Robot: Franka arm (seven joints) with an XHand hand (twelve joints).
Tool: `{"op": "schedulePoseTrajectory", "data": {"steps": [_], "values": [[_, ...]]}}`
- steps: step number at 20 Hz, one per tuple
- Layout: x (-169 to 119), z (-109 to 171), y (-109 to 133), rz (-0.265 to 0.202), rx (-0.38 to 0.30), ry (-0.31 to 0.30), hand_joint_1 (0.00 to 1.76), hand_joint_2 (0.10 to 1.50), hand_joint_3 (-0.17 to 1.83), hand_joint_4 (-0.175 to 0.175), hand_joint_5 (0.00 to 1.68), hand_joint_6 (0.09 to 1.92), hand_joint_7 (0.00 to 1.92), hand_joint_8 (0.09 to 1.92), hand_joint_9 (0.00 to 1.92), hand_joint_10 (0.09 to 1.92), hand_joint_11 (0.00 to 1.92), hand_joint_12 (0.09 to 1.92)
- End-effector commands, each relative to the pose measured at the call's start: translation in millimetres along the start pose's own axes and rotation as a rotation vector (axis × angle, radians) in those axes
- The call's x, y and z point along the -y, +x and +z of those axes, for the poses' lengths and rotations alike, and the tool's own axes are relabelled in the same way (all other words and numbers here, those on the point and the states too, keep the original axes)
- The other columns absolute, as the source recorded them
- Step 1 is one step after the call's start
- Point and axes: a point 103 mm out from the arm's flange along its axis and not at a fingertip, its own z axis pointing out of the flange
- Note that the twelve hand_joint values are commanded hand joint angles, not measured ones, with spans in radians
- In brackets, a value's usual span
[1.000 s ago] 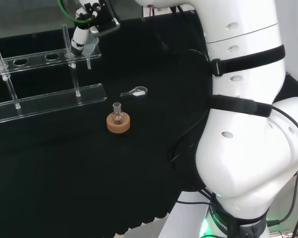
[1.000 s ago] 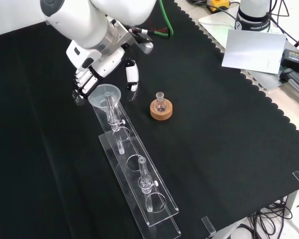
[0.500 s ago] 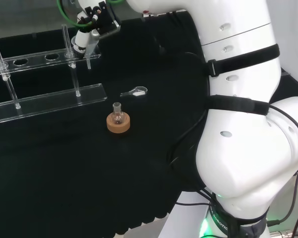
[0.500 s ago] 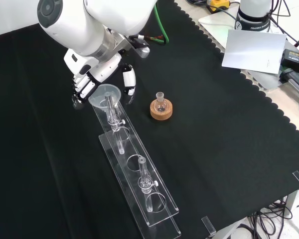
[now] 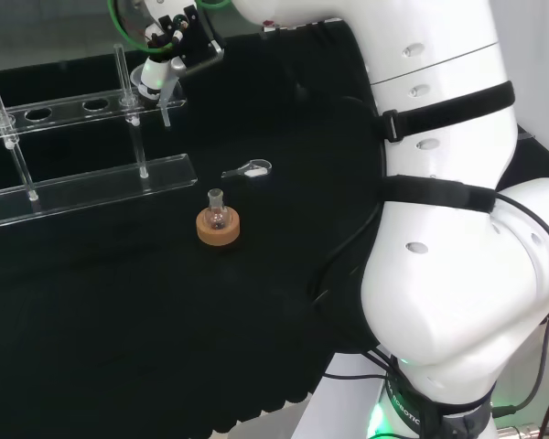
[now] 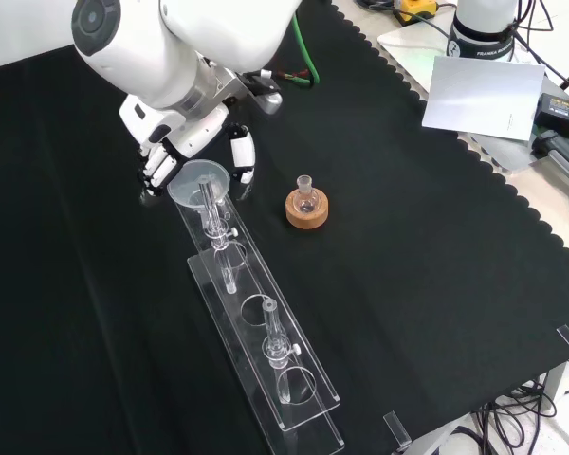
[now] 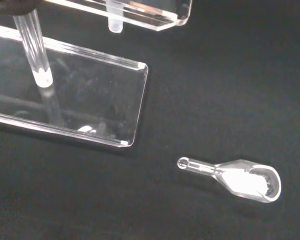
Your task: Pick up the funnel from the transparent funnel stand.
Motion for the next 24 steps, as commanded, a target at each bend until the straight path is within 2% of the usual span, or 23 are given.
{"op": "schedulePoseTrajectory", "data": {"steps": [1, 4, 10, 16, 24], "values": [[5, -8, 3, 0.064, 0.035, -0.159, 0.66, 0.74, 0.52, -0.061, 0.43, 0.09, 0.51, 0.74, 0.83, 0.58, 0.59, 1.29], [15, -19, 2, 0.078, 0.046, -0.24, 0.7, 0.77, 0.53, -0.062, 0.52, 0.09, 0.65, 0.75, 0.93, 0.55, 0.66, 1.25], [40, -42, -1, 0.091, 0.014, -0.218, 0.72, 0.79, 0.54, -0.061, 0.57, 0.09, 0.7, 0.76, 0.98, 0.54, 0.7, 1.23], [91, -61, -6, 0.116, -0.016, -0.262, 0.72, 0.78, 0.54, -0.062, 0.56, 0.09, 0.69, 0.75, 0.98, 0.53, 0.69, 1.23], [161, -52, -13, 0.171, -0.045, -0.289, 0.71, 0.78, 0.55, -0.063, 0.56, 0.09, 0.68, 0.75, 0.98, 0.52, 0.69, 1.23]]}}
